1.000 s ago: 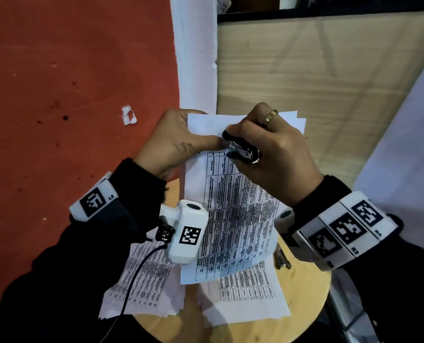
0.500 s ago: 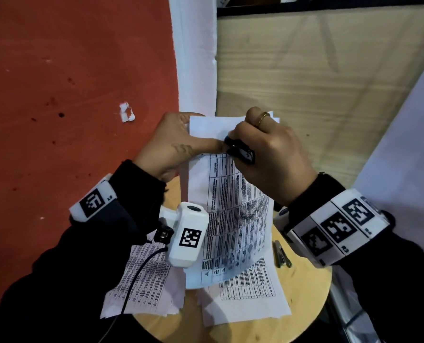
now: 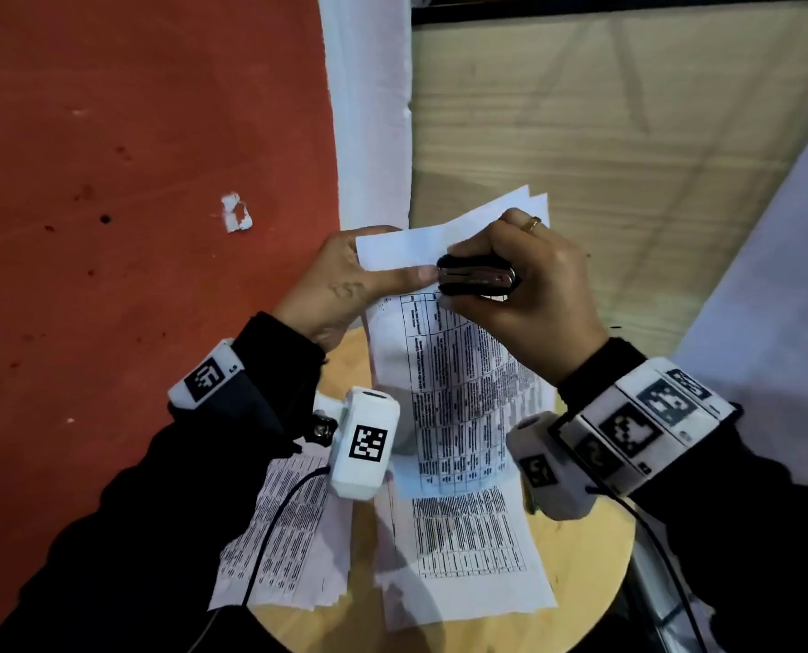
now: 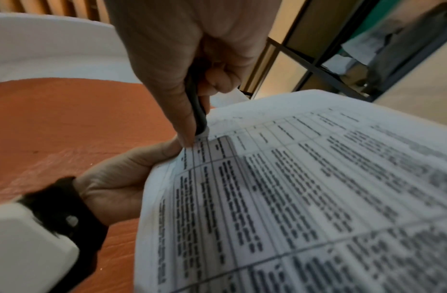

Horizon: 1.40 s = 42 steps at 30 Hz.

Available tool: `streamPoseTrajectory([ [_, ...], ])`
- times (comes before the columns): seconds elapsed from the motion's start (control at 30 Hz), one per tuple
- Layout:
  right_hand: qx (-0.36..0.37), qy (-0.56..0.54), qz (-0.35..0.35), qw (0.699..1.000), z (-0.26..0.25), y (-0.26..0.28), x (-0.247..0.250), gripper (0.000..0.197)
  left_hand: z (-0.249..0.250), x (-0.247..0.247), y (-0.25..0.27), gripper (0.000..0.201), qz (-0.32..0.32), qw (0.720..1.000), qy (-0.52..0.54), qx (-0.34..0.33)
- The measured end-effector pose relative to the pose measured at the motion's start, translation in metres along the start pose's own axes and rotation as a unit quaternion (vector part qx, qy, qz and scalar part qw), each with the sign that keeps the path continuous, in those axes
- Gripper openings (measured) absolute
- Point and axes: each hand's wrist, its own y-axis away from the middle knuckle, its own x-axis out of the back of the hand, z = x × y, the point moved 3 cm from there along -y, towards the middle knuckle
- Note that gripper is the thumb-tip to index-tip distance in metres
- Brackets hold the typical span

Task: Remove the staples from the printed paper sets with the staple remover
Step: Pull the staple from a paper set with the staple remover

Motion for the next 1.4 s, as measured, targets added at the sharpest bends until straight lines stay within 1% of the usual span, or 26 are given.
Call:
streamPoseTrajectory([
  [0.1, -0.048, -0.043, 0.006, 0.998, 0.006, 0.003, -0.001, 0.031, -0.006, -0.003, -0.002, 0.036, 0.001, 1.0, 0.002, -0.004],
  [0.23, -0.068, -0.045, 0.028, 0.996, 0.012, 0.003, -0.001, 0.031, -0.011, -0.006, -0.007, 0.029, 0.03, 0.998, -0.026, -0.04],
  [0.33, -0.063, -0.019, 0.06, 0.996, 0.014, 0.004, -0.006, 0.026, -0.014, -0.008, -0.01, 0.021, 0.096, 0.986, -0.099, -0.09],
  [0.4, -0.068, 0.002, 0.085, 0.994, 0.019, 0.003, -0.006, 0.024, -0.017, -0.003, -0.012, 0.021, 0.162, 0.966, -0.162, -0.116],
  [0.47, -0.085, 0.033, 0.089, 0.992, 0.03, 0.001, -0.004, 0.022, -0.021, 0.008, -0.012, 0.023, 0.21, 0.956, -0.171, -0.113],
  [0.5, -0.092, 0.053, 0.083, 0.991, 0.035, 0.001, -0.002, 0.021, -0.023, 0.013, -0.013, 0.023, 0.216, 0.957, -0.166, -0.103],
  [0.6, -0.104, 0.11, 0.035, 0.988, 0.048, 0.003, -0.004, 0.024, -0.027, 0.02, -0.013, 0.017, 0.198, 0.961, -0.173, -0.087],
  [0.7, -0.13, 0.148, -0.046, 0.979, 0.056, 0.001, -0.013, 0.042, -0.026, 0.023, -0.016, 0.019, 0.177, 0.96, -0.198, -0.084],
  [0.77, -0.124, 0.143, -0.066, 0.98, 0.056, -0.004, -0.017, 0.048, -0.025, 0.025, -0.019, 0.018, 0.165, 0.959, -0.216, -0.082],
  [0.87, -0.091, 0.127, -0.077, 0.985, 0.049, -0.013, -0.017, 0.047, -0.023, 0.028, -0.023, 0.017, 0.147, 0.957, -0.235, -0.088],
  [0.97, -0.081, 0.11, -0.15, 0.979, 0.047, -0.021, -0.017, 0.049, -0.022, 0.028, -0.025, 0.019, 0.122, 0.959, -0.237, -0.093],
  [1.07, -0.097, 0.11, -0.227, 0.963, 0.046, -0.027, -0.02, 0.05, -0.021, 0.029, -0.026, 0.017, 0.092, 0.969, -0.212, -0.093],
  [1.13, -0.106, 0.1, -0.238, 0.96, 0.045, -0.03, -0.022, 0.051, -0.022, 0.032, -0.026, 0.018, 0.085, 0.972, -0.202, -0.082],
  [1.2, -0.104, 0.099, -0.23, 0.963, 0.045, -0.03, -0.021, 0.051, -0.021, 0.037, -0.026, 0.029, 0.094, 0.966, -0.223, -0.086],
  [1.23, -0.104, 0.101, -0.227, 0.963, 0.045, -0.03, -0.02, 0.051, -0.019, 0.039, -0.025, 0.042, 0.102, 0.958, -0.25, -0.101],
  [1.27, -0.105, 0.104, -0.225, 0.963, 0.045, -0.029, -0.02, 0.051, -0.015, 0.04, -0.024, 0.06, 0.107, 0.941, -0.295, -0.124],
  [1.3, -0.103, 0.107, -0.223, 0.963, 0.044, -0.028, -0.019, 0.05, -0.009, 0.038, -0.022, 0.077, 0.1, 0.916, -0.358, -0.153],
  [1.33, -0.101, 0.109, -0.222, 0.964, 0.042, -0.027, -0.018, 0.051, -0.004, 0.033, -0.02, 0.087, 0.081, 0.88, -0.432, -0.179],
  [1.37, -0.101, 0.107, -0.219, 0.965, 0.041, -0.026, -0.018, 0.051, 0.003, 0.026, -0.019, 0.087, 0.061, 0.841, -0.503, -0.188],
  [1.4, -0.103, 0.103, -0.215, 0.966, 0.039, -0.025, -0.017, 0.051, 0.008, 0.02, -0.019, 0.079, 0.047, 0.806, -0.561, -0.181],
])
